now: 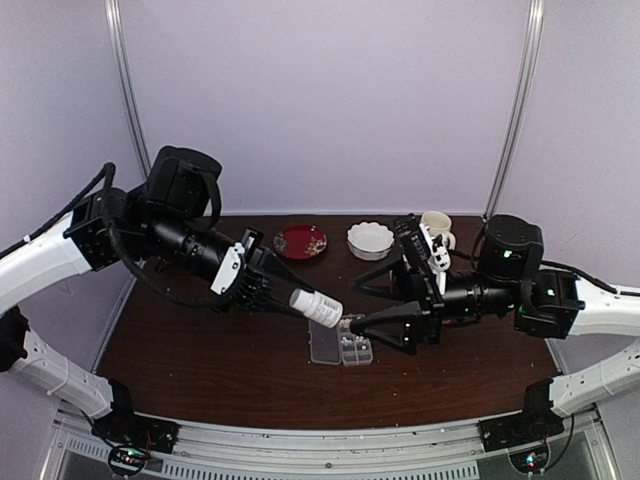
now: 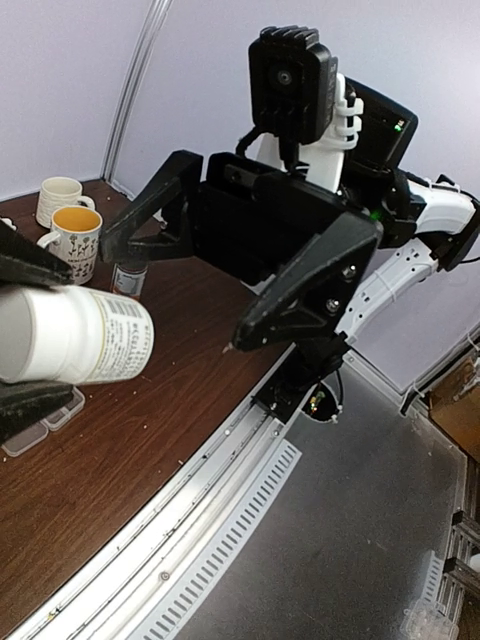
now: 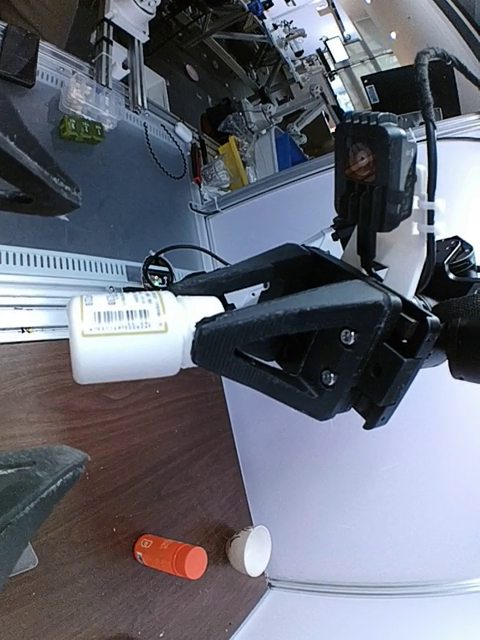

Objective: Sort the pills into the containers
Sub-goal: Pass from the right arm to the left, then unscrew the lid of the pill bottle from the pill bottle.

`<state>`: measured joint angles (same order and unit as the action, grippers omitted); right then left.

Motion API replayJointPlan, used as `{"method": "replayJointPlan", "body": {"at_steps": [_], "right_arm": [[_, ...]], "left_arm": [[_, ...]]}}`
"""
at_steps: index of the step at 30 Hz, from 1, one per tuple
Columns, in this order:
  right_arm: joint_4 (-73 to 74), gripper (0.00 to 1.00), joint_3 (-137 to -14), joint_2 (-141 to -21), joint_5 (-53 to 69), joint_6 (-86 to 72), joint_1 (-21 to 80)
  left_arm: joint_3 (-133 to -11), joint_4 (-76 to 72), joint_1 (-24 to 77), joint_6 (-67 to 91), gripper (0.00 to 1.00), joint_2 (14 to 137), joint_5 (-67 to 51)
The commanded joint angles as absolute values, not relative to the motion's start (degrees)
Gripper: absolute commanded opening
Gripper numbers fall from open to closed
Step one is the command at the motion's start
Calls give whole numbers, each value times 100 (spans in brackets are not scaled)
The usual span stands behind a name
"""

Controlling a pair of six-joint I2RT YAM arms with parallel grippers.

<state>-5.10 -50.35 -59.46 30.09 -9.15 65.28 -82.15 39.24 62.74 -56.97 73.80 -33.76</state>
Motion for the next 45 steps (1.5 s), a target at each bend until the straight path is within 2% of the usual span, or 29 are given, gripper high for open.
{"method": "replayJointPlan", "body": {"at_steps": [1, 12, 22, 26, 27, 30, 34, 36, 40, 43, 45], "right_arm": [[-960, 82, -4970, -6007, 2888, -1143, 6546], [-2029, 76, -4906, -6461, 3112, -2496, 6573], [-2576, 70, -4876, -6847, 3192, -2770, 6707], [-2639, 48, -4891, -6903, 3221, -2792, 6731], [-2652, 45, -4895, -6914, 3229, -2790, 6732], [-2642, 48, -4899, -6947, 3270, -2792, 6734], [-2610, 62, -4887, -6953, 3322, -2765, 6757], [-2554, 62, -4878, -6944, 3322, -2723, 6758], [-2402, 47, -4928, -6963, 3344, -2663, 6759], [-2361, 31, -4964, -6985, 3371, -2654, 6759], [-2344, 29, -4981, -6997, 3405, -2646, 6760]], "left_arm": [[-8401, 3852, 6297, -5590, 0, 7428, -3531], [-8428, 3850, 6301, -5581, 0, 7440, -3550], [-8330, 3615, 6302, -5494, 0, 7376, -3493], [-8319, 3613, 6302, -5467, 0, 7366, -3482], [-8315, 3612, 6302, -5459, 0, 7360, -3474], [-8291, 3586, 6302, -5445, 0, 7356, -3473], [-8261, 3542, 6302, -5423, 0, 7335, -3465], [-8262, 3535, 6301, -5421, 0, 7330, -3464], [-8266, 3510, 6301, -5409, 0, 7323, -3469], [-8271, 3491, 6297, -5397, 0, 7329, -3476], [-8271, 3489, 6297, -5388, 0, 7330, -3473]]}}
